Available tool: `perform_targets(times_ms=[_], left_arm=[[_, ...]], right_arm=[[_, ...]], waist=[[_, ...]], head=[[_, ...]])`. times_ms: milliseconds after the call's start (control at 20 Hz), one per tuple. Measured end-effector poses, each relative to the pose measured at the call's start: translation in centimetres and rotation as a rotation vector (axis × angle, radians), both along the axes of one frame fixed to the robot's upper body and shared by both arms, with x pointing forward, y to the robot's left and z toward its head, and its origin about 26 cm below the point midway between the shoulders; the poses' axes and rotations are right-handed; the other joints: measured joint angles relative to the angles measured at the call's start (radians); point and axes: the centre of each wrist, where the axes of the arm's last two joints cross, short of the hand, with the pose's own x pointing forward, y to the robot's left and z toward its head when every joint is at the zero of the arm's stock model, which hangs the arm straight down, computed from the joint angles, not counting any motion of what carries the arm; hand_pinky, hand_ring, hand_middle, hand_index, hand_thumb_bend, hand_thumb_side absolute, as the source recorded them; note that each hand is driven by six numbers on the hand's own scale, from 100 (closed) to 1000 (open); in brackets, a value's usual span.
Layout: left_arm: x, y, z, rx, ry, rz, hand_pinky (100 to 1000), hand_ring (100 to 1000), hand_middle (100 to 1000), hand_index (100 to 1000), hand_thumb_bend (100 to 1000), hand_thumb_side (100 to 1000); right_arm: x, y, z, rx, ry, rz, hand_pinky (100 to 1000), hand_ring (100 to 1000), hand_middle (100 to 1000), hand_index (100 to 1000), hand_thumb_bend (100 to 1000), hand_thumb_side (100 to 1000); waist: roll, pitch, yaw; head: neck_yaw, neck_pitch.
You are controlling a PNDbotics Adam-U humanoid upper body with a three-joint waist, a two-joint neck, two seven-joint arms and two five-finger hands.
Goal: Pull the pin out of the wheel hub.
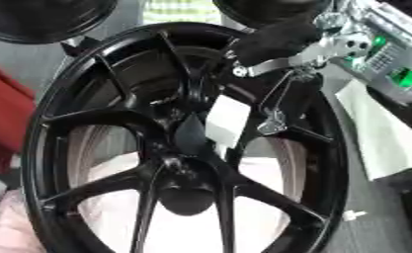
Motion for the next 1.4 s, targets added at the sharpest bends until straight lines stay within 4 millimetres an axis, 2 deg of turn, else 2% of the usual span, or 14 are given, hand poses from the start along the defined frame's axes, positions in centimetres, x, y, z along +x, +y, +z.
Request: perform_targets(times_ms=[550, 800, 1000, 1400], left_arm=[[-0.01, 0.01, -0.04, 0.002, 0.006, -0.002, 707, 595, 494, 646, 100, 862], [-0.02, 0.02, -0.05, 0.003, 0.006, -0.004, 707, 595, 495, 647, 100, 863], [-0.02, 0.02, -0.06, 0.005, 0.009, -0.006, 708, 596, 495, 647, 100, 868], [-0.03, 0.04, -0.08, 0.006, 0.011, -0.007, 708, 595, 495, 647, 100, 863]], right_arm=[[0.02, -0.05, -0.14, 0.017, 0.018, 0.009, 964, 995, 788, 726, 239, 271], [0.04, -0.09, -0.24, 0.021, 0.024, 0.011, 964, 996, 793, 743, 263, 269], [0.00, -0.10, -0.30, 0.023, 0.024, 0.015, 966, 998, 800, 772, 331, 286], [-0.79, 0.10, -0.31, 0.031, 0.013, 0.045, 967, 997, 797, 779, 348, 267]], waist=[[0.000, 0.000, 0.000], [0.000, 0.000, 0.000], [0.000, 0.000, -0.001], [-0.003, 0.000, -0.002]], head=[[0.000, 0.003], [0.000, 0.003], [0.000, 0.008], [0.001, 0.015]])
